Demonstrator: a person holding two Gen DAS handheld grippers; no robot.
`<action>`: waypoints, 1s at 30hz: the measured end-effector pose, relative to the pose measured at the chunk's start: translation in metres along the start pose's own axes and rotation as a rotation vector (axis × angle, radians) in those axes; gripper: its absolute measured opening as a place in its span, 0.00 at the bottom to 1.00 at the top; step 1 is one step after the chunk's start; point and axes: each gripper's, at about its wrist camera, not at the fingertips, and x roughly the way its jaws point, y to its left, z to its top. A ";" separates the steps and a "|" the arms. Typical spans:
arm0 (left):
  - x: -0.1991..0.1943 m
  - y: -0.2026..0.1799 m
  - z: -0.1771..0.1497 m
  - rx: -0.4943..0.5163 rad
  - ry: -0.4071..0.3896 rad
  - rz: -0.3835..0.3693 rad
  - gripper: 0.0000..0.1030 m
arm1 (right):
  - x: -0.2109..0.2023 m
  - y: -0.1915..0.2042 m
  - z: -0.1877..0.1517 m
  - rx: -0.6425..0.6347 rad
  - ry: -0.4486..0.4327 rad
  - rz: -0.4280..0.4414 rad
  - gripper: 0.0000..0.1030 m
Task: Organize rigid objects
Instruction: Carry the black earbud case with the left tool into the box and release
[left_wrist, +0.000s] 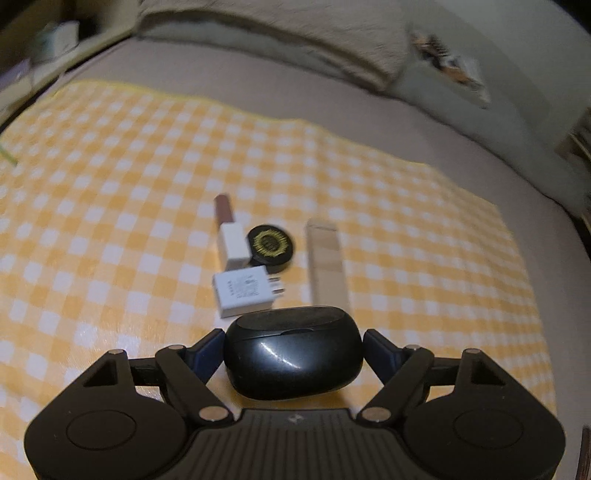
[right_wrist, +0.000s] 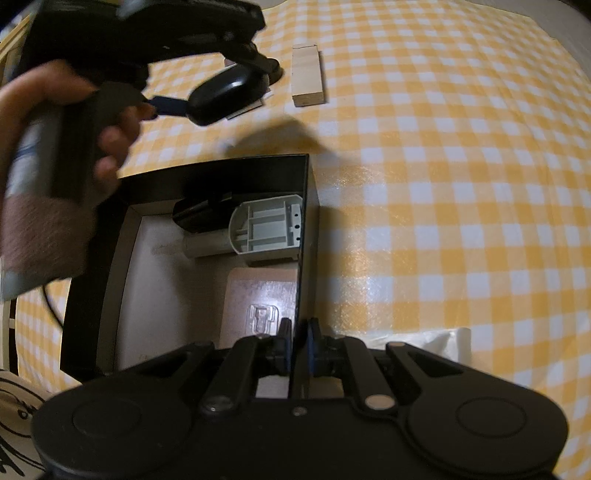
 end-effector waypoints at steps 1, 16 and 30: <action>-0.006 -0.002 -0.001 0.019 -0.009 -0.011 0.78 | 0.000 0.000 0.000 0.001 0.000 0.000 0.08; -0.079 0.008 -0.056 0.213 0.026 -0.168 0.78 | -0.001 0.000 -0.002 -0.001 -0.007 -0.010 0.08; -0.078 0.040 -0.097 0.286 0.156 -0.101 0.78 | -0.002 0.003 -0.004 0.002 -0.013 -0.026 0.07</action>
